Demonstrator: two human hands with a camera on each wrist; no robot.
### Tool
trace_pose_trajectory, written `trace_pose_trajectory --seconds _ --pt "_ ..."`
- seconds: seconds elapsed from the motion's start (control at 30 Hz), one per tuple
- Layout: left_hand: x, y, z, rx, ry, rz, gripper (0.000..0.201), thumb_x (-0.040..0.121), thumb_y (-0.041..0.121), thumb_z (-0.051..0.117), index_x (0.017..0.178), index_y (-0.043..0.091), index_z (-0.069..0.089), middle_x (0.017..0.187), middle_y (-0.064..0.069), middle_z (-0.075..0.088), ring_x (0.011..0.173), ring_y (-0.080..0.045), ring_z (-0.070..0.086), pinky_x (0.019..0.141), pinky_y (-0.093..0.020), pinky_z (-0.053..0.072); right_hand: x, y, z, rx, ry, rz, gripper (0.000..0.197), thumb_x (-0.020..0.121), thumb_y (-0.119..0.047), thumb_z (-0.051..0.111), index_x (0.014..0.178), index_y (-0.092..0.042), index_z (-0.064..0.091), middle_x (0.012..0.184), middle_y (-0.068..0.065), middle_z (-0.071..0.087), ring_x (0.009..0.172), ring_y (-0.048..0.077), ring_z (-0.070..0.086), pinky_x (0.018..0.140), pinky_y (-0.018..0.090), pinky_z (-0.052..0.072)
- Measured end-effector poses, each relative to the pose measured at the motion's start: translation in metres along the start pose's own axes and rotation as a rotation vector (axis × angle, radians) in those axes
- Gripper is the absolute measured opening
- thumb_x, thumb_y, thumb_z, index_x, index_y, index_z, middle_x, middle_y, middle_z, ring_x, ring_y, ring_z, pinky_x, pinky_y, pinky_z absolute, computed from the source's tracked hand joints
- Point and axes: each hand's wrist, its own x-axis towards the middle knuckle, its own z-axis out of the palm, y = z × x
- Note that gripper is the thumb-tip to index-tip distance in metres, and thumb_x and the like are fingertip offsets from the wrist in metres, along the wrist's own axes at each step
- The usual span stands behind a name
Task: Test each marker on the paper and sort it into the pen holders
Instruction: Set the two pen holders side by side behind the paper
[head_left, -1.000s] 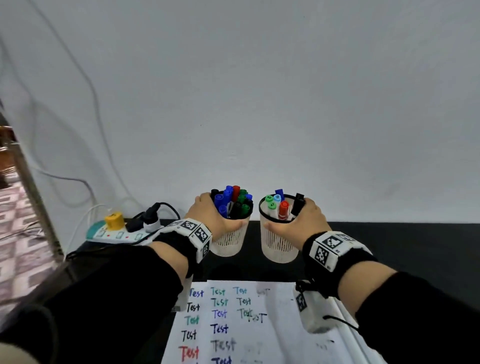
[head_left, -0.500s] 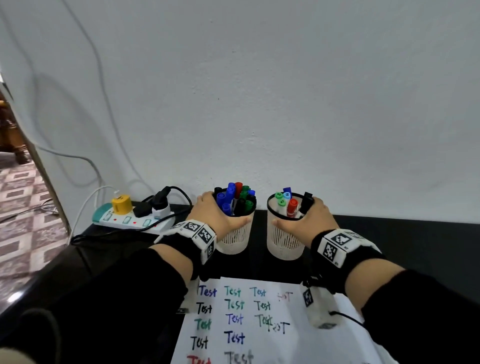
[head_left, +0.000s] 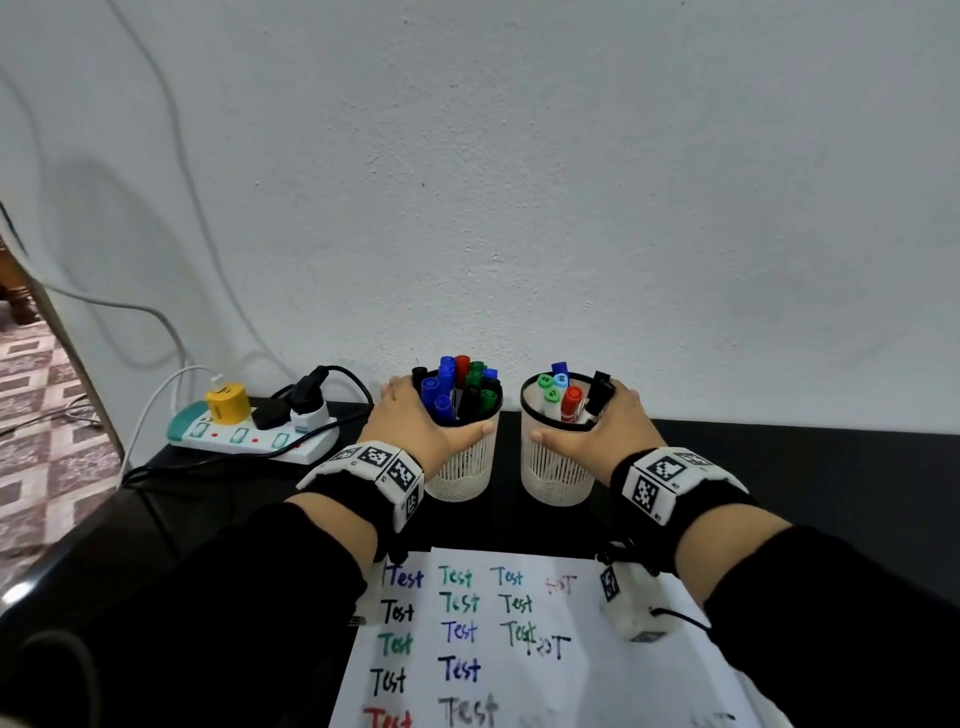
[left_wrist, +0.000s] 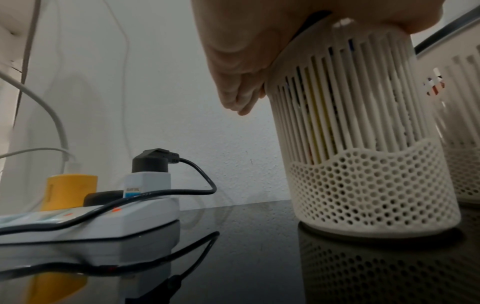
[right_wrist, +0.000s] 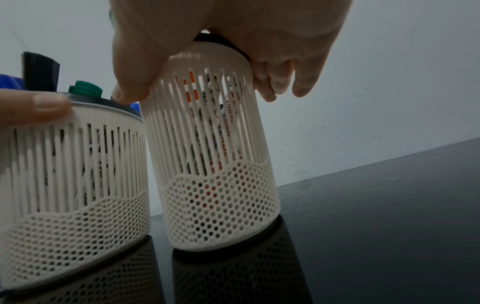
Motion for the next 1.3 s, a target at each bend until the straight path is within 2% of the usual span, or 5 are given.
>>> trace_pose_trajectory --seconds 0.5,0.73,0.87,1.1,1.3 --pt "0.003 0.008 0.005 -0.003 -0.075 0.003 0.102 0.051 0.073 0.07 0.129 0.014 0.04 0.124 -0.002 0.05 0.111 -0.019 0.054 0.094 -0.03 0.045 0.008 0.011 -0.007 -0.066 -0.058 0.096 0.122 0.013 -0.088 0.067 0.12 -0.03 0.054 0.111 -0.005 0.061 0.096 0.009 0.063 0.086 0.033 0.055" --pt "-0.01 0.017 0.001 0.06 -0.072 -0.002 0.125 0.061 0.069 0.069 0.149 0.006 0.006 0.154 -0.01 0.015 0.143 -0.023 0.017 0.116 -0.038 0.022 -0.013 -0.011 -0.021 -0.098 -0.021 0.183 0.13 0.044 -0.057 0.088 0.147 -0.013 0.022 0.144 0.01 0.034 0.134 0.027 0.037 0.107 0.045 0.04" --pt "-0.022 0.021 -0.008 0.083 -0.094 -0.015 0.124 0.064 0.067 0.068 0.148 0.003 0.001 0.156 -0.012 0.008 0.144 -0.024 0.011 0.117 -0.037 0.017 -0.022 -0.017 -0.031 -0.112 -0.039 0.216 0.128 0.043 -0.06 0.086 0.144 -0.009 0.024 0.142 0.013 0.039 0.132 0.028 0.04 0.105 0.046 0.042" --pt "-0.064 0.016 -0.026 0.203 -0.18 -0.027 0.118 0.068 0.069 0.063 0.148 0.003 0.006 0.156 -0.013 0.011 0.144 -0.025 0.014 0.116 -0.041 0.022 -0.071 -0.029 -0.075 -0.396 -0.206 0.291 0.083 0.079 -0.056 0.066 0.138 -0.006 0.037 0.137 0.012 0.049 0.121 0.024 0.052 0.086 0.03 0.044" --pt "-0.128 0.021 -0.017 0.293 -0.318 0.027 0.11 0.076 0.069 0.054 0.148 0.004 0.002 0.157 -0.012 0.003 0.145 -0.024 0.004 0.117 -0.038 0.014 -0.129 -0.012 -0.116 -0.58 -0.271 0.364 0.072 0.086 -0.049 0.062 0.139 -0.006 0.04 0.138 0.01 0.05 0.124 0.026 0.05 0.096 0.031 0.042"
